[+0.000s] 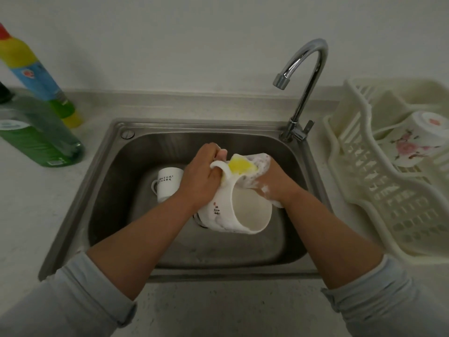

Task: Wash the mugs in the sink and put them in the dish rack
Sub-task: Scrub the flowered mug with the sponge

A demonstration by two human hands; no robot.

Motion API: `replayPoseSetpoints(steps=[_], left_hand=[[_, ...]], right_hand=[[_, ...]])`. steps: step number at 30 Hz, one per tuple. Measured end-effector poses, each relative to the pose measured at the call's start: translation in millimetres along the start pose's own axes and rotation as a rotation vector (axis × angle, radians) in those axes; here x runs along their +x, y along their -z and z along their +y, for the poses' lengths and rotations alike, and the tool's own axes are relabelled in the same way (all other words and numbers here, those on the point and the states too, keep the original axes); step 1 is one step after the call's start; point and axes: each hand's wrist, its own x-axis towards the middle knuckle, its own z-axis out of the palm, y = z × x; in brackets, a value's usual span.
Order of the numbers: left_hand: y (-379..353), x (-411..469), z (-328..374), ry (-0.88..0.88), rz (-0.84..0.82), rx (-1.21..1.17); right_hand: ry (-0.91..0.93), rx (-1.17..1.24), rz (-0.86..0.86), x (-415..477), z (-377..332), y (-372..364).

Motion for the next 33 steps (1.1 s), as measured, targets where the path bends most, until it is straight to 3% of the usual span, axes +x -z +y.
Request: replayPoseSetpoints(steps=[4,8,10,13,14,16,21,24,27,29,33], left_hand=[[6,-12,0,0.115,0.099,-0.180],[21,-21,-2,0.211,0.239,-0.378],[31,-27,1,0.206,0.285,-0.455],[44,-38,9,0.173,0.406,-0.516],[49,-40,9,0.202,0.455,-0.544],[59,-44,3,0.290,0.563,-0.556],[84,-55,-10,0.578,0.819,-0.560],[96,-60,-19,0.740,0.945,-0.621],[122,-66,-26,0.784,1.080,-0.596],[146,-71,-31,0.815,1.123,-0.608],[189,-82,-40,0.849,1.072,-0.640]], right_hand=[[-0.037,0.292,-0.045,1,6,-6],[-0.151,0.582,-0.197,8,10,-19],[-0.339,0.634,-0.184,15,9,-32],[-0.445,0.695,-0.239,26,6,-51],[-0.535,0.772,-0.138,31,3,-57],[-0.565,0.742,-0.135,44,-4,-74],[-0.403,0.722,-0.309,51,-21,-99],[-0.344,0.580,-0.274,57,-20,-115],[-0.295,0.636,-0.243,64,-17,-125],[-0.302,0.679,-0.224,71,-18,-133],[-0.416,0.532,-0.160,88,-28,-160]])
